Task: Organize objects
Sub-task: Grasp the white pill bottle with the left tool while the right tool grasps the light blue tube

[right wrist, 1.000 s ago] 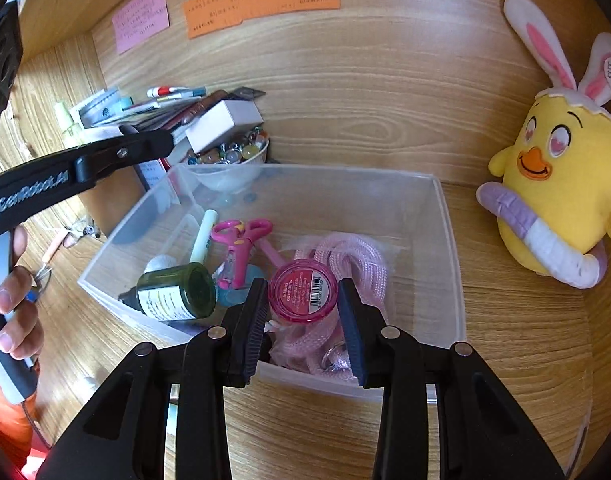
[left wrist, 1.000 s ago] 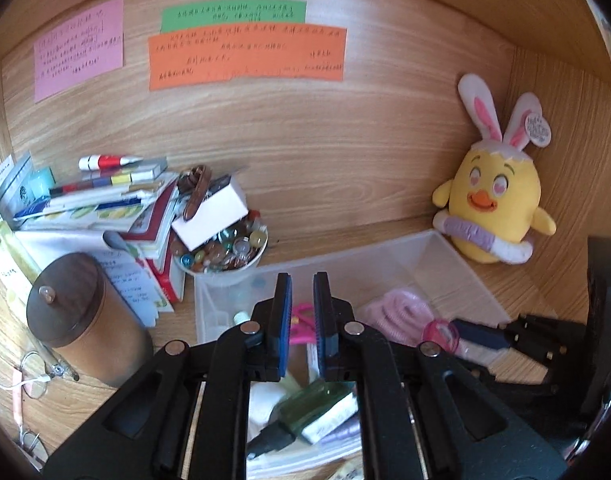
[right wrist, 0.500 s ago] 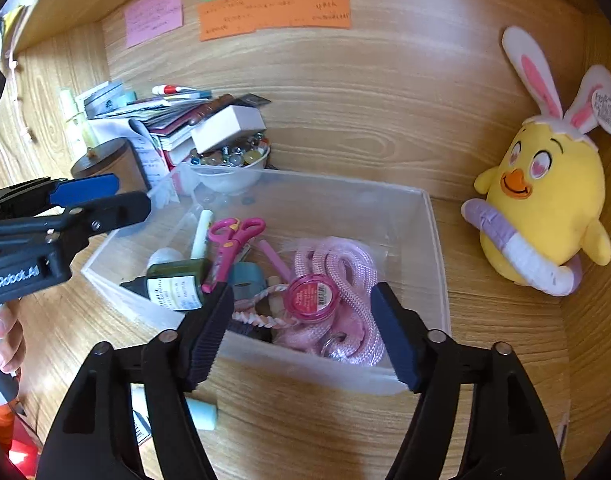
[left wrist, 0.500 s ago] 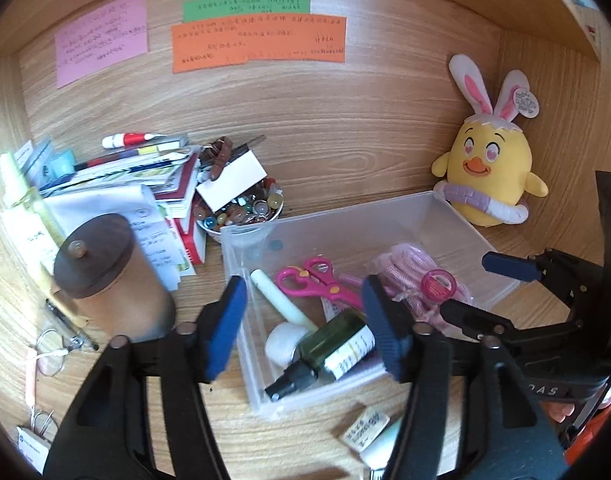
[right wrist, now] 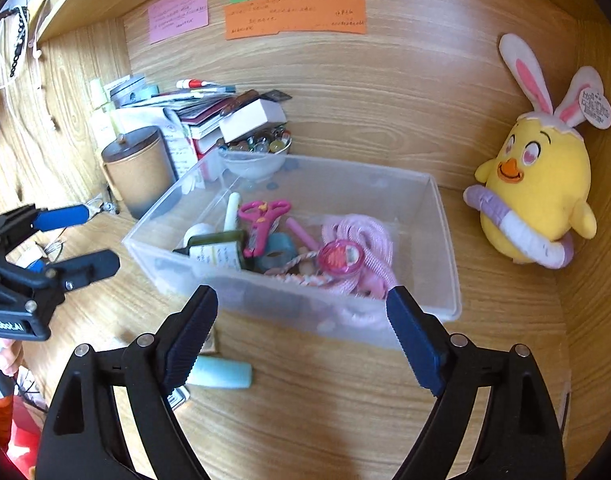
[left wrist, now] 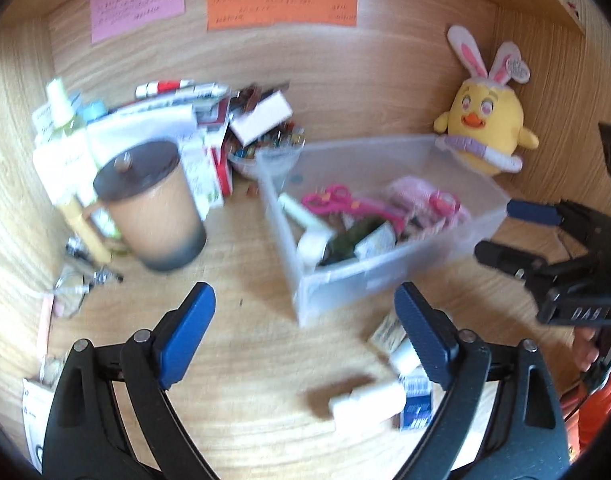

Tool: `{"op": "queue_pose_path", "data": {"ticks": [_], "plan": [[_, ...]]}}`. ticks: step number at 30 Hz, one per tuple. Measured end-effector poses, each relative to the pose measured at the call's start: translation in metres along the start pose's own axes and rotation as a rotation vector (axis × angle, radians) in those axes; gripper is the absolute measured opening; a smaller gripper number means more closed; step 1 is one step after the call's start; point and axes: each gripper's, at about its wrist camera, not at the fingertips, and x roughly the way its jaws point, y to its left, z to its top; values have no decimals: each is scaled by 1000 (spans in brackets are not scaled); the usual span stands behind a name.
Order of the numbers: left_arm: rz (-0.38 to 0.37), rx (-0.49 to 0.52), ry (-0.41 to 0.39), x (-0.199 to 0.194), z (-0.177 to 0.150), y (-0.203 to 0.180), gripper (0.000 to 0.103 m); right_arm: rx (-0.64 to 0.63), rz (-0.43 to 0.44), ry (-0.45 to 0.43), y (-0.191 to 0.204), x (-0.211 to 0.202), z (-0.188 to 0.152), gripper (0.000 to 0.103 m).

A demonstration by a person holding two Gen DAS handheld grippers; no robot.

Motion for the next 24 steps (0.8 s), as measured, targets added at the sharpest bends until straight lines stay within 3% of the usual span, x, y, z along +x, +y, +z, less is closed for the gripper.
{"op": "queue_pose_path", "data": {"ticks": [6, 14, 21, 24], "plan": [[-24, 19, 79, 6, -35, -6, 92, 18, 38, 50, 9, 7, -20, 85], [-124, -8, 131, 17, -64, -17, 92, 23, 58, 154, 22, 32, -50, 85], [-144, -31, 163, 25, -73, -12, 57, 29, 91, 184, 32, 40, -56, 85], [-134, -45, 156, 24, -75, -6, 54, 3, 97, 196, 43, 44, -56, 85]]}}
